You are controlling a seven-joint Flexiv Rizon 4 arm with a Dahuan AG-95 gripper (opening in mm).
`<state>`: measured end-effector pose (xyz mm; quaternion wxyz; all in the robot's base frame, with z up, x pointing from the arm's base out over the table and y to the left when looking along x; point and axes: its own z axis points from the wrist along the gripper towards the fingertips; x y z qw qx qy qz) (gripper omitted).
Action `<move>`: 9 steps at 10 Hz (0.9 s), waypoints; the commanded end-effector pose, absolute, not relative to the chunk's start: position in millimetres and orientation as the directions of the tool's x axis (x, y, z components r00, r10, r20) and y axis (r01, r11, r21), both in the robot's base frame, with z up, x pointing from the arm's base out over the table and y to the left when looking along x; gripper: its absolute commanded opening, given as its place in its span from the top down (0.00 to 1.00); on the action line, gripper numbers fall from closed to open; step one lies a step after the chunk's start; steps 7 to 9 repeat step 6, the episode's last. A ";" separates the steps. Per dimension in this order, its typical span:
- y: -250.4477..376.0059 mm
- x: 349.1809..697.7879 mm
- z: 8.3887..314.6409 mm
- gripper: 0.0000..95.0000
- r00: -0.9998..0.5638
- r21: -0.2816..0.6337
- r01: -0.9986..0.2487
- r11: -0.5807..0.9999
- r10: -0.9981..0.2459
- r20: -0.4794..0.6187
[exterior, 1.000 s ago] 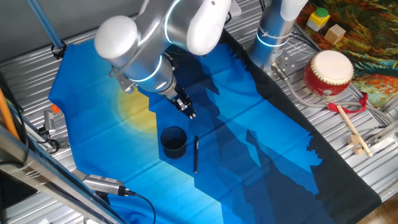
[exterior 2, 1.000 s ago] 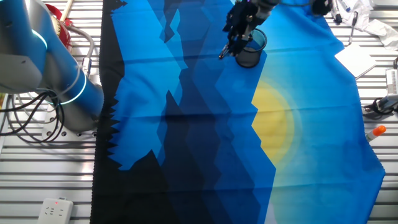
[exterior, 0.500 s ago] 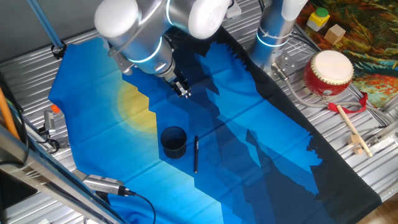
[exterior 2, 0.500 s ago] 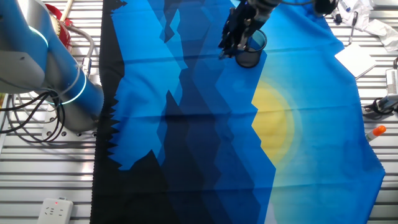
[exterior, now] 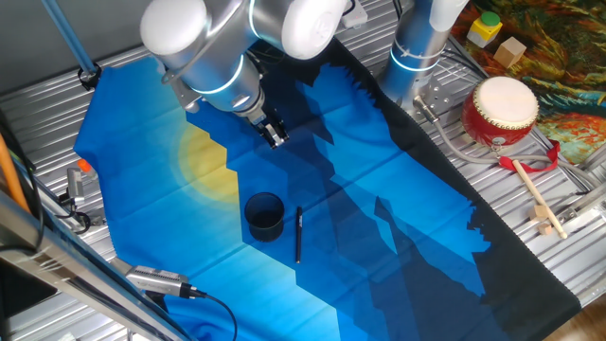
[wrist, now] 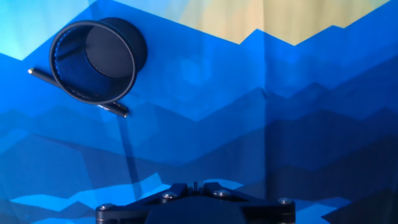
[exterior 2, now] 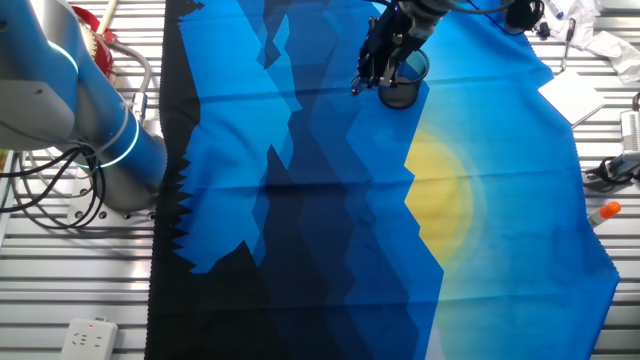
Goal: Put the pen into the pen holder
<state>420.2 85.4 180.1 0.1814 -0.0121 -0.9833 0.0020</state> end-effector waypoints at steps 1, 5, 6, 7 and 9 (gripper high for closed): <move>85.8 420.6 179.9 1.00 -0.933 -0.016 0.038 0.999 0.042 0.358; 85.8 420.6 179.9 1.00 -0.931 -0.026 0.062 0.998 0.067 0.358; 85.8 420.6 179.9 1.00 -0.931 -0.026 0.062 0.998 0.067 0.358; 85.8 420.6 179.9 1.00 -0.931 -0.026 0.062 0.998 0.067 0.358; 85.8 420.6 179.9 1.00 -0.931 -0.026 0.062 0.998 0.067 0.358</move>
